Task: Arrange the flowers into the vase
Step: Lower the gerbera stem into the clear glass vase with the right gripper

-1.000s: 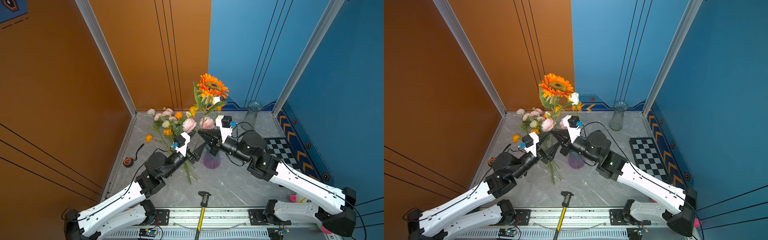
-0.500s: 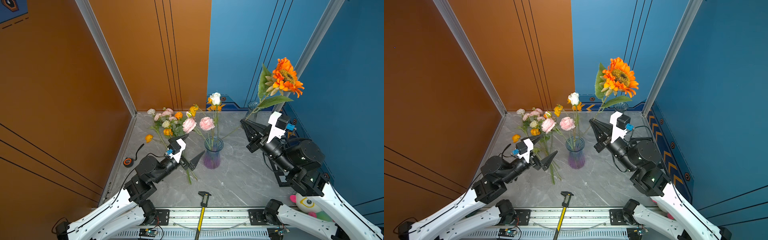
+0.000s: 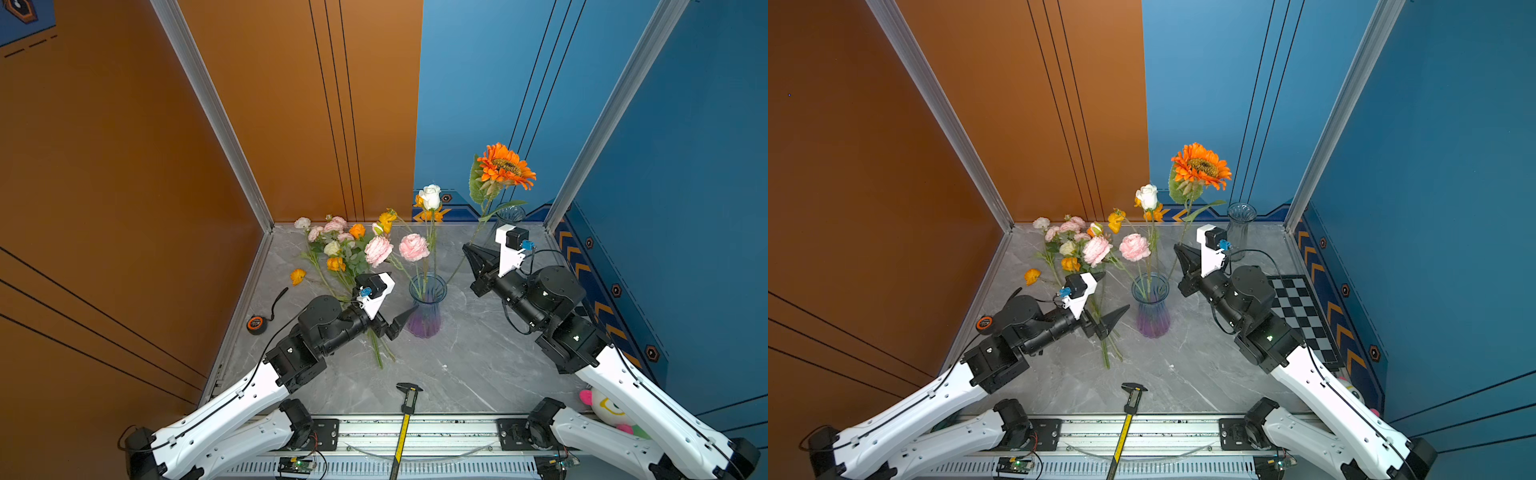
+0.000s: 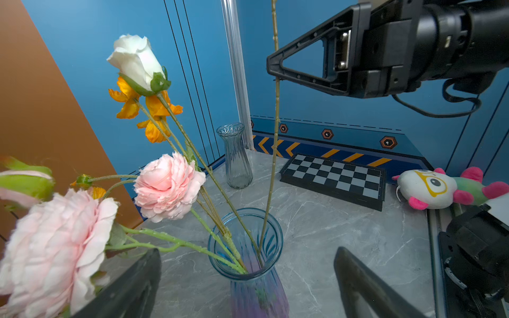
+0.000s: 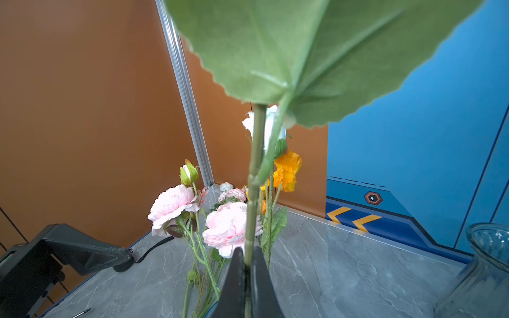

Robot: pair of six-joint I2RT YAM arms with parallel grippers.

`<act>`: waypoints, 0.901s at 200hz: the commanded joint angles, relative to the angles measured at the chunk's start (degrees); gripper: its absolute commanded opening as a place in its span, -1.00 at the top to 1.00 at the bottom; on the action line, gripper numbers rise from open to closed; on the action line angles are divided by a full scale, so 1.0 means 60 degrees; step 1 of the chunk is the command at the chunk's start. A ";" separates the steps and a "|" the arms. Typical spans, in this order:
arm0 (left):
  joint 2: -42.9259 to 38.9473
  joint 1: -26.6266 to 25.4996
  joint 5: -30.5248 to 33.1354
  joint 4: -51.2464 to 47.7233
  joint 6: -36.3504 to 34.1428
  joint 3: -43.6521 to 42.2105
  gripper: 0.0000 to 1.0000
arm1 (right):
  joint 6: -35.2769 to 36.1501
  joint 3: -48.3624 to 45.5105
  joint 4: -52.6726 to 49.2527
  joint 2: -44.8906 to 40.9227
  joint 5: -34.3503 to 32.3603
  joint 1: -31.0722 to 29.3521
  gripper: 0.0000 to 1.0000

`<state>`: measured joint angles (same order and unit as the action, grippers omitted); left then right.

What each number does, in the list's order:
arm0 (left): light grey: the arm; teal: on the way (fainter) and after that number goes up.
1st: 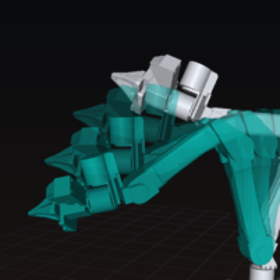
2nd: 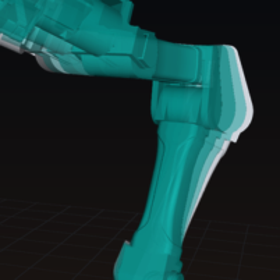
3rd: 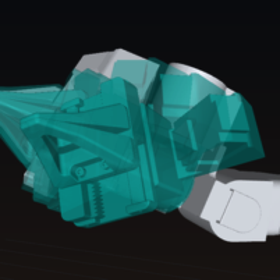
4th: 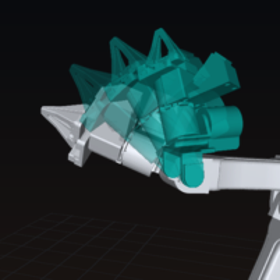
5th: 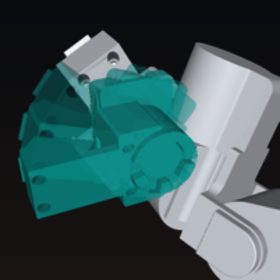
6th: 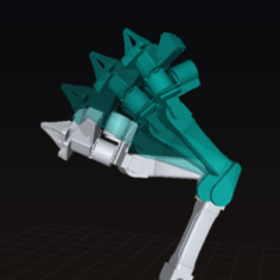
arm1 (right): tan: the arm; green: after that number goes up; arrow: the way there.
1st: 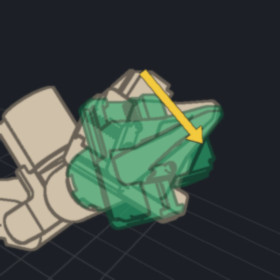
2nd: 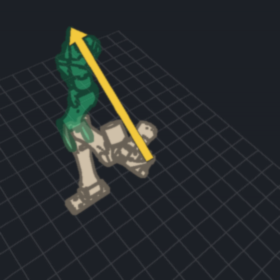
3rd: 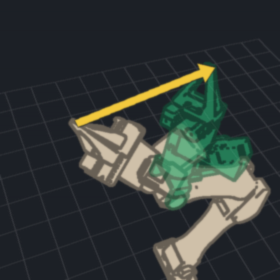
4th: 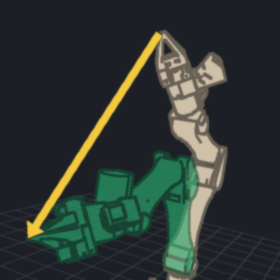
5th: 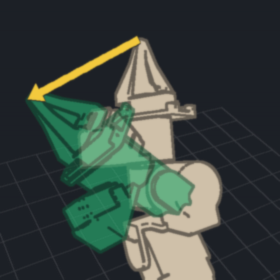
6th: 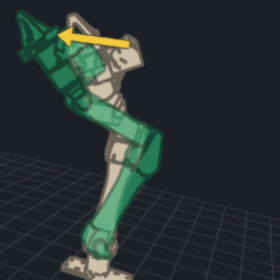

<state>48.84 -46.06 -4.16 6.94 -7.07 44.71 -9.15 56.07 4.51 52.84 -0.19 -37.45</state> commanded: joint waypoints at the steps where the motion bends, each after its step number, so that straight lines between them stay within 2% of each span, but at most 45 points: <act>1: 0.0246 0.0272 -0.0182 -0.0346 0.0085 0.0401 -0.96 | -0.0599 -0.0320 0.0834 -0.0013 0.0306 0.0158 1.00; 73: 0.1108 0.0955 -0.0898 -0.0250 0.0401 0.0714 -0.96 | -0.1488 -0.1708 0.1847 0.0041 0.0327 0.0368 1.00; 130: 0.1433 0.1044 -0.1298 -0.0267 0.0501 0.0796 -0.96 | -0.1771 -0.2663 0.2799 0.0338 0.0114 0.0382 1.00; 172: 0.1454 0.1109 -0.1416 -0.0366 0.0468 0.0788 -0.96 | -0.1962 -0.2689 0.2880 0.0795 0.0236 0.0318 0.80; 180: 0.1441 0.1120 -0.1412 -0.0366 0.0453 0.0771 -0.96 | -0.1948 -0.2631 0.2793 0.0859 0.0221 0.0304 0.68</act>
<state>57.52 -40.01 -11.05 5.28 -4.67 47.90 -19.73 40.27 19.18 57.25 1.28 -35.55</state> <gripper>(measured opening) 0.979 0.101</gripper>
